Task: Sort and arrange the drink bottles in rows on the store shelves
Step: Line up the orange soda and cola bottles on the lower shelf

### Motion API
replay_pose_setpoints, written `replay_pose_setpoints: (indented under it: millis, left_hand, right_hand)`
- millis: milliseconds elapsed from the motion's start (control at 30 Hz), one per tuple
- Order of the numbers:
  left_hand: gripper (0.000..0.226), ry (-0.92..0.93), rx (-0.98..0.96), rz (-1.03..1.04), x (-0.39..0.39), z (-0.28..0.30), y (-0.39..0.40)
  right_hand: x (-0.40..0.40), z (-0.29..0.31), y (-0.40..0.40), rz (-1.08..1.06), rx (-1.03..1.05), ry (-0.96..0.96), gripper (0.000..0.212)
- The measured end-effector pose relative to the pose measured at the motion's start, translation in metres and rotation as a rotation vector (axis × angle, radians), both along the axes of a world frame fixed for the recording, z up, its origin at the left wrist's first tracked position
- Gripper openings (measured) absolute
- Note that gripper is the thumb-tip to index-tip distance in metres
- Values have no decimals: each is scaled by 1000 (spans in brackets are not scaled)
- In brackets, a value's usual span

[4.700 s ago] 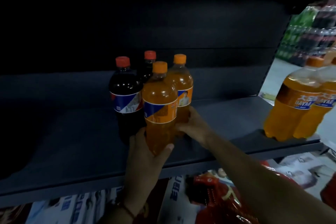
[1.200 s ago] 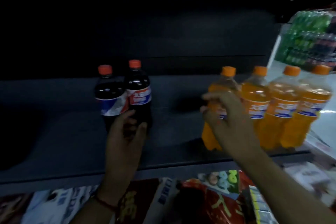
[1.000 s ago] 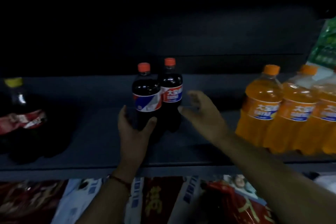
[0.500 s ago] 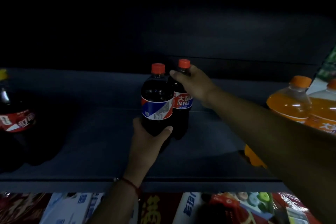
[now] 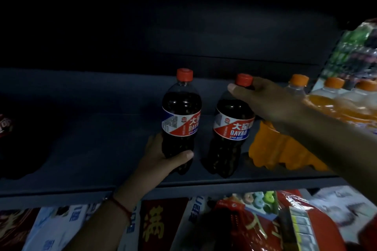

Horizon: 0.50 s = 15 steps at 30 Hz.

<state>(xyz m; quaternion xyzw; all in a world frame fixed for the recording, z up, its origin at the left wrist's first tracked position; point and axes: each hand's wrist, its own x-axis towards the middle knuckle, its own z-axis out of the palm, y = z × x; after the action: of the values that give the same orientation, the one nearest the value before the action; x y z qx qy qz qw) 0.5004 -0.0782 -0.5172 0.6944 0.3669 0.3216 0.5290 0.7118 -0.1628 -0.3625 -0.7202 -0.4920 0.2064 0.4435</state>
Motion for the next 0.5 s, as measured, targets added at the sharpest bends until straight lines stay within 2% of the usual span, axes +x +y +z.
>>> replay_pose_setpoints:
  millis: [100, 233, 400, 500]
  left_hand:
    - [69, -23, 53, 30, 14, 0, -15]
    - [81, -73, -40, -8, 25, -3, -19]
    - [63, -55, -90, -77, 32, -10, -22]
    - [63, -14, -30, -69, 37, -12, -26]
  right_hand:
    - [11, 4, -16, -30, 17, 16, 26]
    - [23, 8, -25, -73, 27, -27, 27]
    - [40, 9, -30, -87, 41, -105, 21]
    - [42, 10, -29, -58, 29, -125, 26]
